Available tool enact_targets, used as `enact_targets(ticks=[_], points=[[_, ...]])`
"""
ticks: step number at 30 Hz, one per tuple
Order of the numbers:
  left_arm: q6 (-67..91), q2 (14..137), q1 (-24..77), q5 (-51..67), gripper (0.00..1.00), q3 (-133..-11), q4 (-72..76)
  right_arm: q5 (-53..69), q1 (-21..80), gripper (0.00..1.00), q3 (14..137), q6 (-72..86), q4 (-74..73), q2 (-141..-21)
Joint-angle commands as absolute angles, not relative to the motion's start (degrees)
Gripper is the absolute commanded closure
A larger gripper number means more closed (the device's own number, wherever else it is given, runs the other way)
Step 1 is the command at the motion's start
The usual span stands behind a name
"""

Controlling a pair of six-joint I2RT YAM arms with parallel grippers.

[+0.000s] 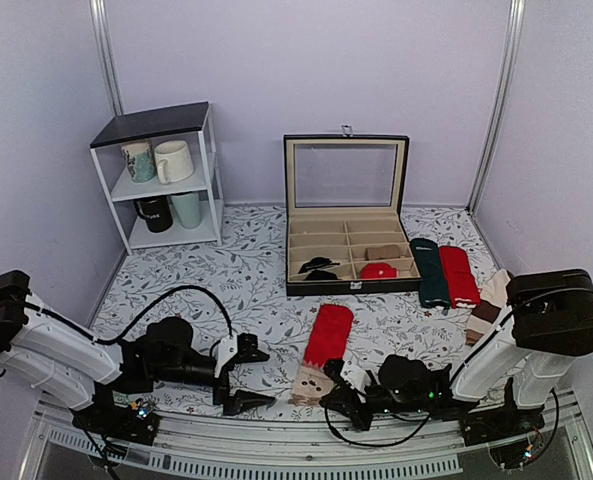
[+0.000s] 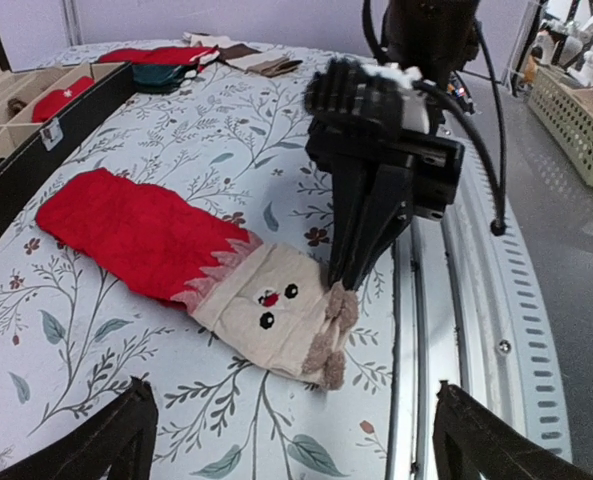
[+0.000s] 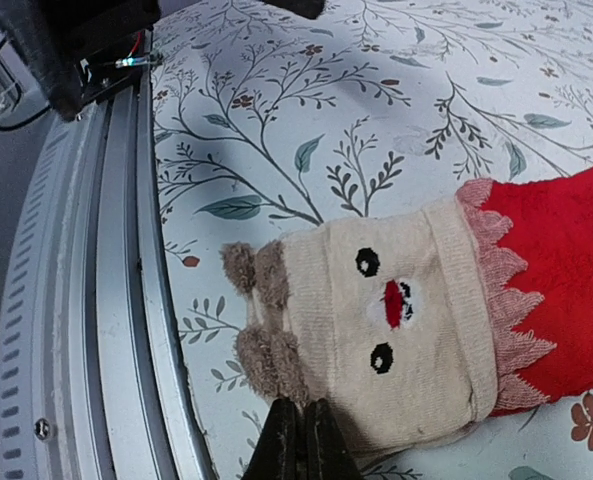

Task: Roll the socks
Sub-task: Roll the sock at the center of the board.

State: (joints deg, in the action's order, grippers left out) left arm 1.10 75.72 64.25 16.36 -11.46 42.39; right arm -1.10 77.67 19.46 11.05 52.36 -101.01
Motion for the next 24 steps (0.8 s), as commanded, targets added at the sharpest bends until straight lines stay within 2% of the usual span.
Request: enact_targets(ticks=[1, 6, 11, 24], points=[[-1.9, 76.3, 65.6, 20.8, 0.05, -13.8, 44.3, 6.8, 75.7, 1.00, 19.0, 24.2, 44.3, -103.3], [-4.0, 79.4, 66.4, 22.0, 0.10, -16.4, 43.2, 9.7, 74.6, 1.00, 19.4, 33.6, 40.6, -104.2], [-4.5, 84.3, 67.5, 24.1, 0.22, -19.9, 40.2, 10.4, 73.7, 1.00, 21.1, 41.2, 33.7, -104.4], [-6.3, 93.8, 70.4, 18.6, 0.23, -23.0, 39.1, 12.8, 72.3, 1.00, 21.9, 42.4, 29.0, -104.7]])
